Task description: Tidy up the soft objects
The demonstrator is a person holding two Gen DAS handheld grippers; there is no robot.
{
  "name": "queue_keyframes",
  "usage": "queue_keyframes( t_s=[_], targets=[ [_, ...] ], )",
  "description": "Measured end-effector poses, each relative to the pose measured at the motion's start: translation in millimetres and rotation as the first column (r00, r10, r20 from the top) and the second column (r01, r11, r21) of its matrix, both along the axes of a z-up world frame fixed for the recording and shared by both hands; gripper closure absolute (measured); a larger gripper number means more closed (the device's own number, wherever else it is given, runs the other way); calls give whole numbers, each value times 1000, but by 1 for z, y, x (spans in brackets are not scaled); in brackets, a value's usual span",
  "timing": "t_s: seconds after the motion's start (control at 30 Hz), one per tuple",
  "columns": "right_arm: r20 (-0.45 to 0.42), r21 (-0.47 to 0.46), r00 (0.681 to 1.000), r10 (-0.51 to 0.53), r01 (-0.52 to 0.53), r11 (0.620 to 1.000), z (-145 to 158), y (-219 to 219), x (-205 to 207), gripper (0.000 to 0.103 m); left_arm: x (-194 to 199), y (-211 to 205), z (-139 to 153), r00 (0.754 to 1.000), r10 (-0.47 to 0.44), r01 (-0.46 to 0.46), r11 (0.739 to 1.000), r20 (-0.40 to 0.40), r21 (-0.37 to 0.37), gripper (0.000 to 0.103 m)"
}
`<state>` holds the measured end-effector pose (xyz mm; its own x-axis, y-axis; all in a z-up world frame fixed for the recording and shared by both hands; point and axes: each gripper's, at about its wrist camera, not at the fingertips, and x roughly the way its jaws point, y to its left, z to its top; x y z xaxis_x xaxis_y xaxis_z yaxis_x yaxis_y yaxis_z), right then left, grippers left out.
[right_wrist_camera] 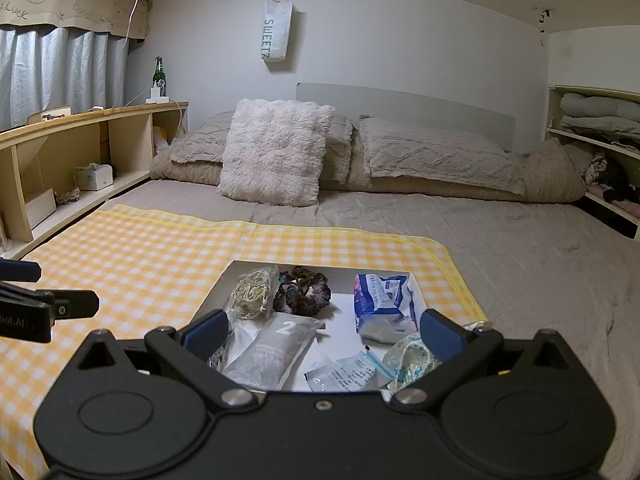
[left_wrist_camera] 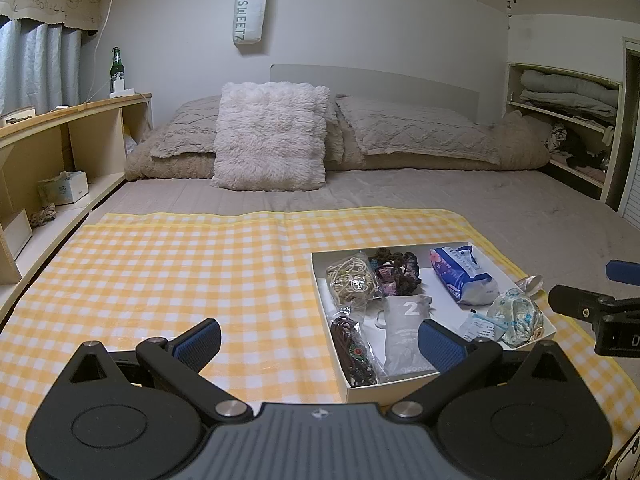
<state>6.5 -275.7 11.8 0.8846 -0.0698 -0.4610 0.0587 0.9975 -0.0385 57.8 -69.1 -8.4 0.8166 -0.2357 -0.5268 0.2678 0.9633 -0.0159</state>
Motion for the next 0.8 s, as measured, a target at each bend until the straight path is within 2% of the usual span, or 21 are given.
queue_keyframes(
  t_s=[0.8],
  targets=[
    [-1, -2, 1000, 2, -2, 1000, 0, 1, 0, 0, 0, 3, -1, 1000, 8, -8, 1000, -1, 3, 0]
  ],
)
